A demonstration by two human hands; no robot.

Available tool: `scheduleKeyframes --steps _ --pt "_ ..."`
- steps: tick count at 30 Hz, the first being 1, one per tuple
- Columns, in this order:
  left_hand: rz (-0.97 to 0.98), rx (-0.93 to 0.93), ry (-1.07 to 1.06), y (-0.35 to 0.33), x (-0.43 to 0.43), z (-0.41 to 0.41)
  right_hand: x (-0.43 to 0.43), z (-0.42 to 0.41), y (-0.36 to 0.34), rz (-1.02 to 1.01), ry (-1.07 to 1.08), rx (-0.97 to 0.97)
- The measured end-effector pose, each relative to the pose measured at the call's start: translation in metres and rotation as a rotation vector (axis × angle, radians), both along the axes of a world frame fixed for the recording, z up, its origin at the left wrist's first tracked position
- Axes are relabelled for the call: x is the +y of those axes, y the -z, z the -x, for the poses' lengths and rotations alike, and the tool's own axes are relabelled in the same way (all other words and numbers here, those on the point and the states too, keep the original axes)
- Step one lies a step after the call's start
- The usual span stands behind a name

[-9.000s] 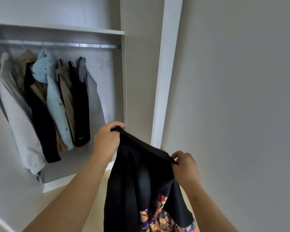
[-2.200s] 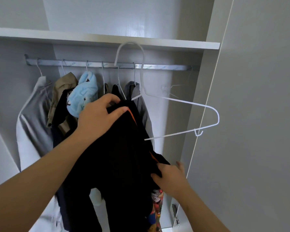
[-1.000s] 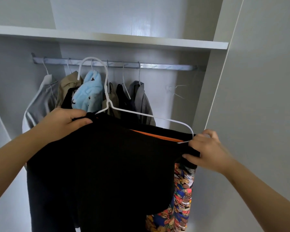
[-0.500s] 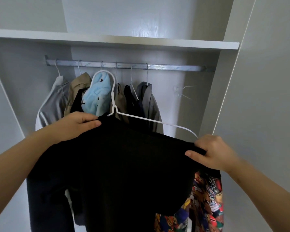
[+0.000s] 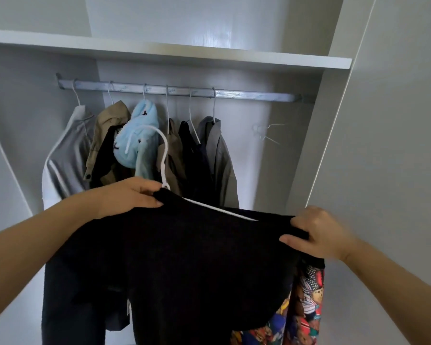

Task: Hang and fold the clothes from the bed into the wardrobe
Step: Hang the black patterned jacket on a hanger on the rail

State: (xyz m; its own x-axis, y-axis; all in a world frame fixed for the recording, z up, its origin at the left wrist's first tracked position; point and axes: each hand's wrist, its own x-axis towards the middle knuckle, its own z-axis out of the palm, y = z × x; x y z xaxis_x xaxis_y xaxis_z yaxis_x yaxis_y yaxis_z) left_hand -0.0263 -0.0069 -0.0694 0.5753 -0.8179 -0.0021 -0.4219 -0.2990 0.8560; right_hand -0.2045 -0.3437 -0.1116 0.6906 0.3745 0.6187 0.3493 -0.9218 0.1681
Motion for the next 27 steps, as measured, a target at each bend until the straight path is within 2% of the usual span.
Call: scheduleKeyframes --steps 3,8,11,13,15,18,22,27 --pt "-0.044 -0.146 -0.012 0.0 -0.015 0.005 0.003 0.0 0.004 0.028 -0.015 -0.004" --pt "0.098 -0.133 -0.007 0.005 -0.046 0.023 0.028 -0.011 -0.004 -0.045 -0.025 -0.192" --pt "0.177 -0.133 0.005 -0.005 -0.053 0.031 0.029 -0.014 -0.013 -0.297 0.098 -0.197" --pt "0.231 -0.164 -0.003 -0.011 -0.053 0.034 0.019 -0.012 -0.018 -0.55 0.274 -0.071" --pt "0.28 -0.209 -0.029 -0.015 -0.054 0.037 0.012 -0.009 -0.016 -0.69 0.448 0.042" --pt "0.275 -0.328 -0.035 -0.013 -0.068 0.048 0.035 -0.008 -0.018 -0.568 0.441 0.055" --pt "0.153 -0.539 -0.01 -0.008 -0.09 0.06 0.073 -0.016 -0.022 -0.409 0.343 0.041" --pt "-0.128 -0.826 -0.094 -0.001 -0.076 0.05 0.052 -0.013 -0.022 -0.533 0.397 0.054"
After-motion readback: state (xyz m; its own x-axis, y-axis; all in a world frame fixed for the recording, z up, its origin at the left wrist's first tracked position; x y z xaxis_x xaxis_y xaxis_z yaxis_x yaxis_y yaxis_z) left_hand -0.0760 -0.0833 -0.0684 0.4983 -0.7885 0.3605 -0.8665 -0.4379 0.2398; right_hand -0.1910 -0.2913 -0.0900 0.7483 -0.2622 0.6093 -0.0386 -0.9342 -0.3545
